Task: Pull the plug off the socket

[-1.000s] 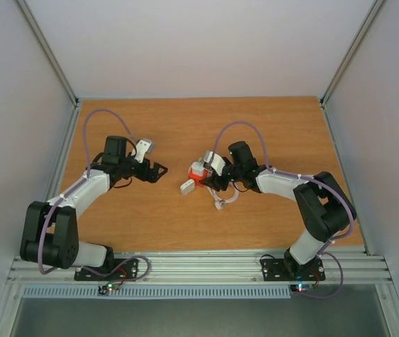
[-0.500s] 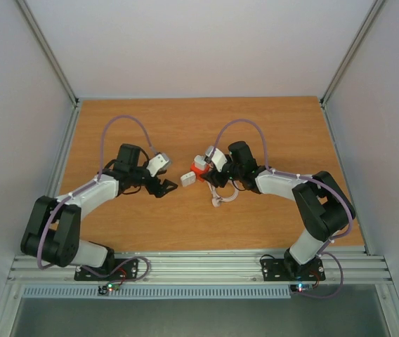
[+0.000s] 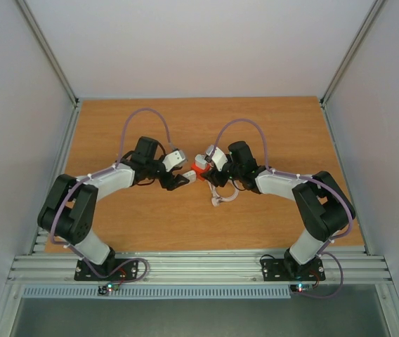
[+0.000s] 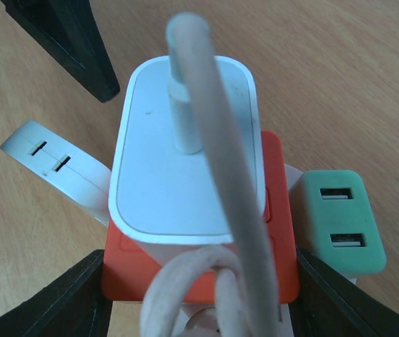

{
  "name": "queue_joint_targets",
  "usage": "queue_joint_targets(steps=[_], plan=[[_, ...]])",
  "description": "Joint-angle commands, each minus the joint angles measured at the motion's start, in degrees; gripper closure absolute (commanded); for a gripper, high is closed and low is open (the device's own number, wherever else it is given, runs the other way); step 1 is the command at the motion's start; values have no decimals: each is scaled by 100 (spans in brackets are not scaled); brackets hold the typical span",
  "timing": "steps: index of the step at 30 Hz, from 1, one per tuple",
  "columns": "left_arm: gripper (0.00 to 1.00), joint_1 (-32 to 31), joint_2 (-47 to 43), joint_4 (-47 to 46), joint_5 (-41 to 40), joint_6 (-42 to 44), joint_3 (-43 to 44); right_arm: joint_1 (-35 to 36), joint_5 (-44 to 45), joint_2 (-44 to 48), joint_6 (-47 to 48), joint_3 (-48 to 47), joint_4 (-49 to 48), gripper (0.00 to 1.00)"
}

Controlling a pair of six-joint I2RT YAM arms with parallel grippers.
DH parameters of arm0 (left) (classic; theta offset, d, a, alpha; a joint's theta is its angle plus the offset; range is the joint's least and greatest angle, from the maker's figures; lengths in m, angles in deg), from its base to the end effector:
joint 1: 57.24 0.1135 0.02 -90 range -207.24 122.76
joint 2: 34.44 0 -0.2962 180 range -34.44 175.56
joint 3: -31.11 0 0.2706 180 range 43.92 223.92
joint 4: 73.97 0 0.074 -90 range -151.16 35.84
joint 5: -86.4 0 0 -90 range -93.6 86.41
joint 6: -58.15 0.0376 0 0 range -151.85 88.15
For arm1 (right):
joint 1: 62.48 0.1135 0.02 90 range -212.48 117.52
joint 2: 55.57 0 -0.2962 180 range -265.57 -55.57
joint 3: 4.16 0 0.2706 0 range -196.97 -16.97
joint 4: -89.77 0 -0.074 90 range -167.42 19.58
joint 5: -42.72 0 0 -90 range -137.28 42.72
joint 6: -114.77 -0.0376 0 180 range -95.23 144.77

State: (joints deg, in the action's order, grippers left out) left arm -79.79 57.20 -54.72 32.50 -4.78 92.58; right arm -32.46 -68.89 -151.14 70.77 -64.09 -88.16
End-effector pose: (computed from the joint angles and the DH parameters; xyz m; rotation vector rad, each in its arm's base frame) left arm 0.2966 -0.1471 0.1943 1.2273 1.9887 -0.7217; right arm 0.3003 0.1895 0.1840 -1.5021 1.5906 0.2631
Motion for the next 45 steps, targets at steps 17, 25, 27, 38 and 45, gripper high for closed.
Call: queue_joint_targets(steps=[17, 25, 27, 38, 45], plan=[[62, -224, 320, 193, -338, 280, 345, -34, 447, -176, -240, 44, -129, 62], [77, -224, 222, 337, -385, 339, 269, -32, 516, -157, -232, 108, -177, 64], [80, -224, 180, 369, -432, 319, 251, -31, 561, -164, -219, 134, -211, 65], [86, -224, -137, 695, -446, 736, -49, -32, 948, -260, -285, 202, -376, 67], [86, -224, -381, 866, -614, 1142, -286, -33, 1131, -319, -282, 250, -399, 68]])
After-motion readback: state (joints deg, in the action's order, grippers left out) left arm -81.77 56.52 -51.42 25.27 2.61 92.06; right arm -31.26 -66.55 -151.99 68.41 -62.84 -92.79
